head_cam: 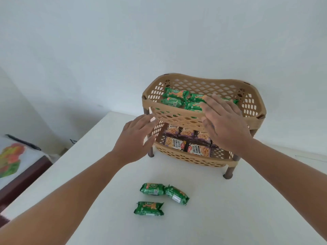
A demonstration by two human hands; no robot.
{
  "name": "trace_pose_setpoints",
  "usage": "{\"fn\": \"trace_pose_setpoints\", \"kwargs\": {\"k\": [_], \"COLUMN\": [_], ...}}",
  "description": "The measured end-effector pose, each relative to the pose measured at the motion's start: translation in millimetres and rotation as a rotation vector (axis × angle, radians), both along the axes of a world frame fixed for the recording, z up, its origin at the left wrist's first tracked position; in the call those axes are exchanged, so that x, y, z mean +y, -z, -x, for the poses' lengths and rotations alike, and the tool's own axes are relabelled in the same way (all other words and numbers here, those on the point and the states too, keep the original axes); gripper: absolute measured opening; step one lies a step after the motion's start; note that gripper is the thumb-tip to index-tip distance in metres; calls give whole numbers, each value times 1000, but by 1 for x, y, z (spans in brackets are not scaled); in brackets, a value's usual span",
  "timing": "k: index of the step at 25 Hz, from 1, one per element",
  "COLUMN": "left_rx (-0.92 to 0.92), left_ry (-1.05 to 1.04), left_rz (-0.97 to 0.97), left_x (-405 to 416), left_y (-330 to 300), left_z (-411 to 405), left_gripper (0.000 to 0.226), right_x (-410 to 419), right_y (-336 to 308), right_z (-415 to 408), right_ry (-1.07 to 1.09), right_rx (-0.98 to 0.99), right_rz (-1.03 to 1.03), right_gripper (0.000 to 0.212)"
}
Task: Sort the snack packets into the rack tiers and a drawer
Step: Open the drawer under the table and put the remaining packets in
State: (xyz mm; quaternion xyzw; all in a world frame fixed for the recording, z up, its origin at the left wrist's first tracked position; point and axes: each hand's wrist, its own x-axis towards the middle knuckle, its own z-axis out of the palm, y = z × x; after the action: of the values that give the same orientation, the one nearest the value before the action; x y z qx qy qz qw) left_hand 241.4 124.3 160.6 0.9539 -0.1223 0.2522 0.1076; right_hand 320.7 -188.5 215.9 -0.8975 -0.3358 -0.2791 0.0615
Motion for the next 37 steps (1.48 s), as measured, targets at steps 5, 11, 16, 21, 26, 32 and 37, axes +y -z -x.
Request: {"fn": "trace_pose_setpoints", "kwargs": {"k": [5, 11, 16, 21, 26, 32, 37], "left_rx": [393, 714, 841, 582, 389, 404, 374], "left_ry": [-284, -565, -678, -847, -902, -767, -673], "left_rz": [185, 219, 336, 1111, 1941, 2280, 2383], "left_x": [18, 43, 68, 99, 143, 167, 167], "left_y": [99, 170, 190, 205, 226, 250, 259], "left_z": [117, 244, 309, 345, 354, 332, 317], "left_gripper": [46, 53, 52, 42, 37, 16, 19], "right_x": [15, 65, 126, 191, 246, 297, 307], "right_y": [79, 163, 203, 244, 275, 280, 285], "right_z": [56, 132, 193, 227, 234, 231, 215], "right_ry": [-230, -407, -483, -471, -301, -153, -229], "right_rx": [135, 559, 874, 984, 821, 583, 567], "right_rz": [-17, 45, 38, 108, 275, 381, 412], "right_gripper": [44, 36, 44, 47, 51, 60, 65]}}
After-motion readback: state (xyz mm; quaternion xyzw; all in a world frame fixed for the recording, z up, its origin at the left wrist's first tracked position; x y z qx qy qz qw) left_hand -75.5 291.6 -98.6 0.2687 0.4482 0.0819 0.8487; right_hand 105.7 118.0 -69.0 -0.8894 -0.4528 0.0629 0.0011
